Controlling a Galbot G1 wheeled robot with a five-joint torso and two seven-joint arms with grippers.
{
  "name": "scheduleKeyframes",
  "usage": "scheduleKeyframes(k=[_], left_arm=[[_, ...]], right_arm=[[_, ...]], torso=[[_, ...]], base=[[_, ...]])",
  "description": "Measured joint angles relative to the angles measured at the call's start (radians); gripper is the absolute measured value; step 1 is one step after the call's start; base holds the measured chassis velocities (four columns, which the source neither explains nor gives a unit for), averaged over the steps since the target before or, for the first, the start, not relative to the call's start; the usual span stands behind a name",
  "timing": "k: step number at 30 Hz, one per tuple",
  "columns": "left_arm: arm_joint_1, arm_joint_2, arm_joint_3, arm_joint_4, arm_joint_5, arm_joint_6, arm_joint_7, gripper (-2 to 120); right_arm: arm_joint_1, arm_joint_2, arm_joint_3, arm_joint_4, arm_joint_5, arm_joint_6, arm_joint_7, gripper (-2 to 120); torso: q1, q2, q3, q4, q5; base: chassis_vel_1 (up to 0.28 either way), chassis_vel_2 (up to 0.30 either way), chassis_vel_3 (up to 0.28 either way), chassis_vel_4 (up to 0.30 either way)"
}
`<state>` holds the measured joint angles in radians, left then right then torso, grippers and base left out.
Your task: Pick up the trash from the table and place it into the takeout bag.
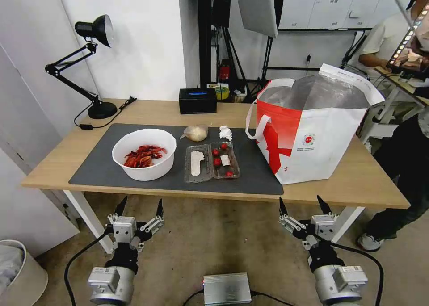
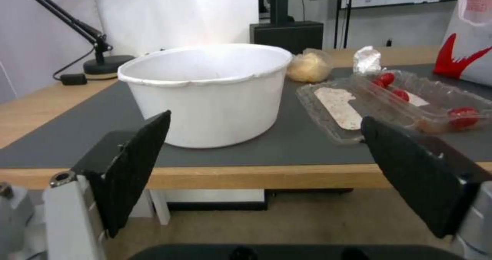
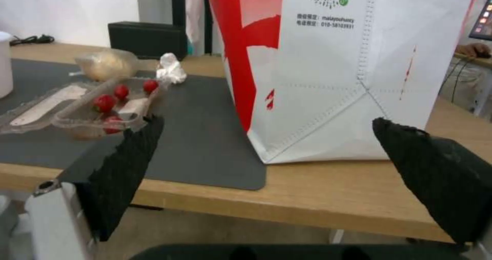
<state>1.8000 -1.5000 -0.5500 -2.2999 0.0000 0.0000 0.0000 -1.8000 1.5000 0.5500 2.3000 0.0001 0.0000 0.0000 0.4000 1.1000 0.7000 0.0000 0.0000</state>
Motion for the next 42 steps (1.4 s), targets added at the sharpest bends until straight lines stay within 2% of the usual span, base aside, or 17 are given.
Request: scheduleKeyframes(k=[18, 22, 25, 26, 30, 31, 33, 34, 36, 42], left_arm=[[0.000, 0.000, 0.000, 0.000, 0.000, 0.000, 0.000, 100], [-0.007, 0.010, 0.000, 0.002, -0.022, 0.002, 0.001, 100], [-0.042, 0.058, -0.006, 0.018, -0.121, 0.025, 0.012, 100], [-0.042, 0.058, -0.006, 0.018, -0.121, 0.025, 0.012, 100], [-0.093, 0.130, -0.014, 0.043, -0.271, 0.059, 0.028, 100], [-0.093, 0.130, -0.014, 0.043, -0.271, 0.059, 0.028, 100], [-0.119, 0.168, -0.019, 0.055, -0.349, 0.077, 0.036, 100], [-0.119, 0.168, -0.019, 0.055, -0.349, 0.077, 0.036, 100], [-0.147, 0.207, -0.023, 0.067, -0.428, 0.094, 0.045, 100], [-0.160, 0.225, -0.025, 0.074, -0.466, 0.104, 0.050, 100]], right_arm=[[0.000, 0.000, 0.000, 0.000, 0.000, 0.000, 0.000, 100], [-0.010, -0.023, 0.012, 0.000, 0.020, 0.001, 0.015, 100], [-0.061, -0.128, 0.080, -0.011, 0.110, 0.010, 0.094, 100], [-0.061, -0.128, 0.080, -0.011, 0.110, 0.010, 0.094, 100], [-0.138, -0.286, 0.181, -0.026, 0.246, 0.026, 0.214, 100], [-0.138, -0.286, 0.181, -0.026, 0.246, 0.026, 0.214, 100], [-0.171, -0.351, 0.225, -0.030, 0.310, 0.041, 0.261, 100], [-0.171, -0.351, 0.225, -0.030, 0.310, 0.041, 0.261, 100], [-0.181, -0.368, 0.241, -0.015, 0.344, 0.073, 0.262, 100], [-0.183, -0.370, 0.245, -0.011, 0.354, 0.089, 0.259, 100]], torso=[[0.000, 0.000, 0.000, 0.0000, 0.0000], [0.000, 0.000, 0.000, 0.0002, 0.0004], [0.000, 0.000, 0.000, -0.0001, 0.0001], [0.000, 0.000, 0.000, -0.0001, 0.0001], [0.000, 0.000, 0.000, -0.0001, 0.0001], [0.000, 0.000, 0.000, -0.0001, 0.0001], [0.000, 0.000, 0.000, 0.0000, 0.0001], [0.000, 0.000, 0.000, 0.0000, 0.0001], [0.000, 0.000, 0.000, 0.0000, -0.0001], [0.000, 0.000, 0.000, 0.0000, 0.0000]], base=[[0.000, 0.000, 0.000, 0.000], [0.000, 0.000, 0.000, 0.000], [0.000, 0.000, 0.000, 0.000], [0.000, 0.000, 0.000, 0.000], [0.000, 0.000, 0.000, 0.000], [0.000, 0.000, 0.000, 0.000], [0.000, 0.000, 0.000, 0.000], [0.000, 0.000, 0.000, 0.000], [0.000, 0.000, 0.000, 0.000], [0.000, 0.000, 0.000, 0.000]])
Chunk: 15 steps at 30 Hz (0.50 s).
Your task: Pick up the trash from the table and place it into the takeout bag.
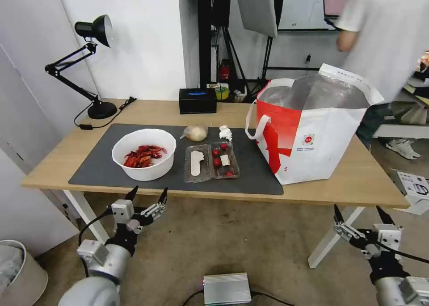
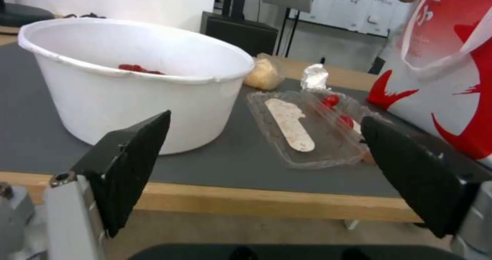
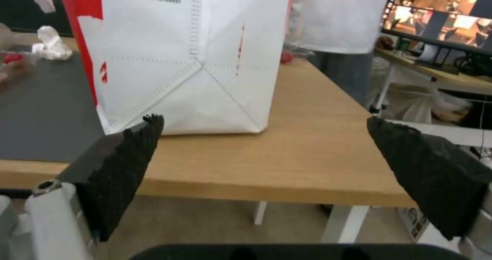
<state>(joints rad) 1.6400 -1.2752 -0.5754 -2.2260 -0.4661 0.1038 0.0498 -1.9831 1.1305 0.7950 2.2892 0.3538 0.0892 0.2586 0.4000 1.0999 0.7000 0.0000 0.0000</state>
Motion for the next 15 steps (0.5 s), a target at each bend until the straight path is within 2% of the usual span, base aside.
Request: scheduleKeyframes(k=[2, 3, 5, 6, 15], left_arm=[[0.012, 0.009, -0.004, -0.022, -0.043, 0.002, 0.015, 100], [0.023, 0.017, -0.007, -0.054, -0.073, 0.001, 0.029, 100], [0.030, 0.021, -0.008, -0.067, -0.087, 0.001, 0.036, 100], [0.032, 0.022, -0.006, -0.071, -0.093, 0.003, 0.038, 100], [0.011, 0.046, 0.024, -0.078, -0.147, 0.040, 0.021, 100]], right_arm=[[0.000, 0.002, 0.000, 0.000, 0.000, 0.005, -0.003, 100], [0.000, 0.003, 0.000, 0.000, -0.001, 0.006, -0.004, 100], [0.000, 0.005, -0.001, 0.000, -0.001, 0.007, -0.005, 100], [0.000, 0.006, -0.001, 0.000, -0.001, 0.008, -0.006, 100], [0.000, 0.013, -0.005, -0.004, -0.004, 0.011, -0.012, 100]], torso=[[0.000, 0.000, 0.000, -0.0001, -0.0005], [0.000, 0.000, 0.000, 0.0000, 0.0003], [0.000, 0.000, 0.000, 0.0001, 0.0007], [0.000, 0.000, 0.000, 0.0001, -0.0003], [0.000, 0.000, 0.000, 0.0001, -0.0001]], base=[[0.000, 0.000, 0.000, 0.000], [0.000, 0.000, 0.000, 0.000], [0.000, 0.000, 0.000, 0.000], [0.000, 0.000, 0.000, 0.000], [0.000, 0.000, 0.000, 0.000]])
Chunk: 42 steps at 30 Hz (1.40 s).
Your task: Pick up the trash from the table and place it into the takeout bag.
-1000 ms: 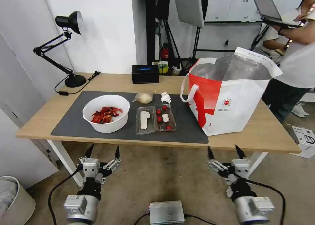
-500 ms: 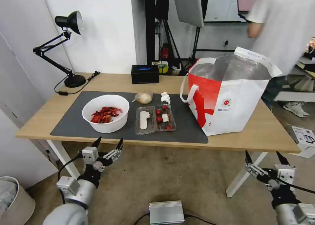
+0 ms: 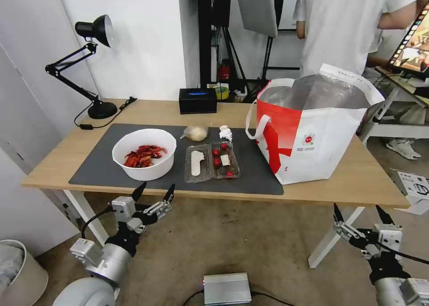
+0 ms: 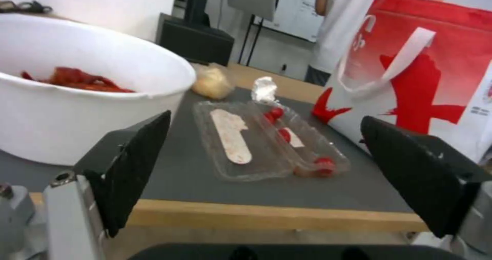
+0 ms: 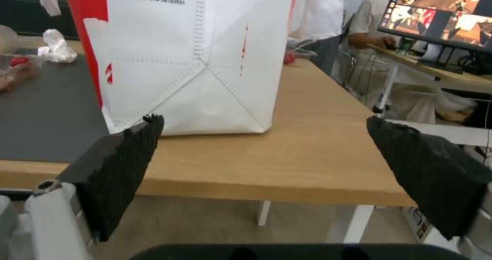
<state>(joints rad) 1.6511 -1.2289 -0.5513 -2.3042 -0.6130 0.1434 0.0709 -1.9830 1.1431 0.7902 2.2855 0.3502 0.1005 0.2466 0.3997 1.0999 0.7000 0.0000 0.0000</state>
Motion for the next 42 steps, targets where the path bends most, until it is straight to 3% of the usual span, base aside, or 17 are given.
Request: scheduleKeyframes(k=[10, 13, 15, 16, 18, 19, 22, 23, 25, 26, 29, 32, 34, 42], left_arm=[[-0.065, 0.043, 0.040, 0.022, -0.101, 0.042, -0.053, 100], [-0.088, 0.054, 0.072, 0.022, -0.191, 0.071, -0.108, 100], [-0.118, 0.058, 0.104, 0.020, -0.276, 0.096, -0.176, 100], [-0.118, 0.058, 0.104, 0.020, -0.276, 0.096, -0.176, 100], [-0.151, 0.059, 0.139, 0.013, -0.386, 0.119, -0.262, 100], [-0.151, 0.059, 0.139, 0.013, -0.386, 0.119, -0.262, 100], [-0.178, 0.057, 0.175, 0.000, -0.508, 0.130, -0.361, 100], [-0.178, 0.057, 0.175, 0.000, -0.508, 0.130, -0.361, 100], [-0.211, 0.038, 0.214, -0.014, -0.612, 0.130, -0.464, 100], [-0.211, 0.038, 0.214, -0.014, -0.612, 0.130, -0.464, 100], [-0.261, 0.007, 0.259, -0.015, -0.672, 0.126, -0.554, 100], [-0.279, -0.004, 0.273, -0.010, -0.690, 0.125, -0.585, 100], [-0.321, -0.029, 0.299, 0.008, -0.717, 0.124, -0.639, 100], [-0.380, -0.054, 0.323, 0.030, -0.769, 0.122, -0.705, 100]], right_arm=[[-0.007, 0.002, 0.002, -0.001, -0.002, 0.005, -0.005, 100], [-0.014, 0.002, 0.004, -0.001, -0.003, 0.005, -0.007, 100], [-0.016, 0.002, 0.006, -0.001, -0.003, 0.005, -0.008, 100], [-0.016, 0.002, 0.006, -0.001, -0.003, 0.005, -0.008, 100], [-0.020, 0.006, 0.006, 0.001, -0.004, 0.005, -0.009, 100], [-0.020, 0.006, 0.006, 0.001, -0.004, 0.005, -0.009, 100], [-0.027, 0.010, 0.006, 0.002, -0.007, 0.005, -0.009, 100], [-0.027, 0.010, 0.006, 0.002, -0.007, 0.005, -0.009, 100], [-0.030, 0.011, 0.007, 0.002, -0.008, 0.006, -0.009, 100], [-0.030, 0.011, 0.007, 0.002, -0.008, 0.006, -0.009, 100], [-0.030, 0.013, 0.007, 0.001, -0.009, 0.005, -0.009, 100], [-0.030, 0.014, 0.007, 0.001, -0.010, 0.005, -0.009, 100], [-0.030, 0.017, 0.007, 0.000, -0.011, 0.005, -0.010, 100], [-0.030, 0.021, 0.009, -0.005, -0.012, 0.003, -0.010, 100]], torso=[[0.000, 0.000, 0.000, 0.0000, 0.0000], [0.000, 0.000, 0.000, 0.0000, 0.0000], [0.000, 0.000, 0.000, -0.0001, 0.0001], [0.000, 0.000, 0.000, -0.0001, 0.0001], [0.000, 0.000, 0.000, -0.0001, 0.0001], [0.000, 0.000, 0.000, -0.0001, 0.0001], [0.000, 0.000, 0.000, -0.0001, 0.0001], [0.000, 0.000, 0.000, -0.0001, 0.0001], [0.000, 0.000, 0.000, -0.0001, 0.0001], [0.000, 0.000, 0.000, -0.0001, 0.0001], [0.000, 0.000, 0.000, -0.0001, 0.0001], [0.000, 0.000, 0.000, 0.0000, 0.0002], [0.000, 0.000, 0.000, -0.0001, 0.0002], [0.000, 0.000, 0.000, 0.0000, 0.0002]], base=[[0.000, 0.000, 0.000, 0.000], [0.000, 0.000, 0.000, 0.000], [0.000, 0.000, 0.000, 0.000], [0.000, 0.000, 0.000, 0.000], [0.000, 0.000, 0.000, 0.000], [0.000, 0.000, 0.000, 0.000], [0.000, 0.000, 0.000, 0.000], [0.000, 0.000, 0.000, 0.000], [0.000, 0.000, 0.000, 0.000], [0.000, 0.000, 0.000, 0.000], [0.000, 0.000, 0.000, 0.000], [0.000, 0.000, 0.000, 0.000], [0.000, 0.000, 0.000, 0.000], [0.000, 0.000, 0.000, 0.000]])
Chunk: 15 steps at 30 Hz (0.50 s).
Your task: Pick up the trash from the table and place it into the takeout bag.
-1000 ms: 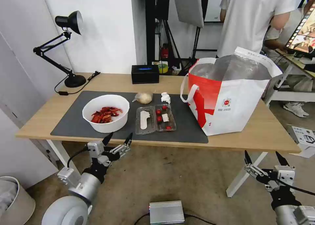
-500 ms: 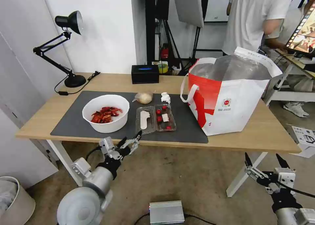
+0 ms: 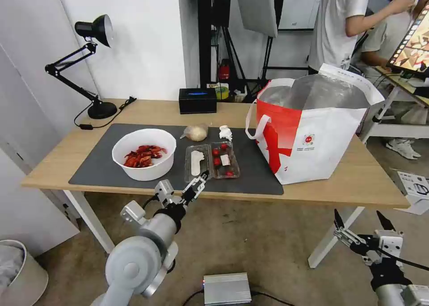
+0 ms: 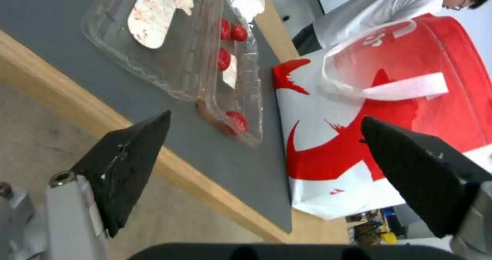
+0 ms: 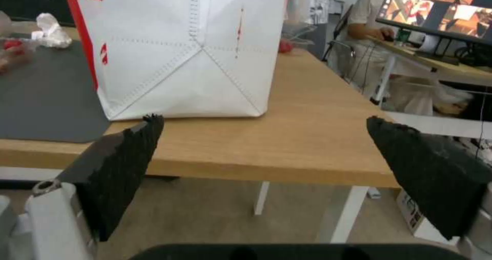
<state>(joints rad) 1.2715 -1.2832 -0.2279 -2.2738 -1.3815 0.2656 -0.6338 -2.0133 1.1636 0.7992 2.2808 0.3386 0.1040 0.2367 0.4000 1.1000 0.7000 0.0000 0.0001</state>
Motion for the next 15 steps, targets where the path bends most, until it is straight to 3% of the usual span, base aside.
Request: scheduleKeyframes(k=[6, 15], left_arm=[[-0.064, -0.029, 0.018, 0.035, -0.049, -0.002, -0.042, 100], [-0.099, -0.061, 0.048, 0.100, -0.052, -0.002, -0.051, 100]], right_arm=[[0.006, 0.002, 0.000, -0.007, -0.001, -0.003, 0.000, 100], [0.010, 0.003, 0.000, -0.017, 0.000, -0.005, 0.001, 100]], torso=[[0.000, 0.000, 0.000, 0.0000, 0.0000], [0.000, 0.000, 0.000, 0.0000, -0.0001]], base=[[0.000, 0.000, 0.000, 0.000], [0.000, 0.000, 0.000, 0.000]])
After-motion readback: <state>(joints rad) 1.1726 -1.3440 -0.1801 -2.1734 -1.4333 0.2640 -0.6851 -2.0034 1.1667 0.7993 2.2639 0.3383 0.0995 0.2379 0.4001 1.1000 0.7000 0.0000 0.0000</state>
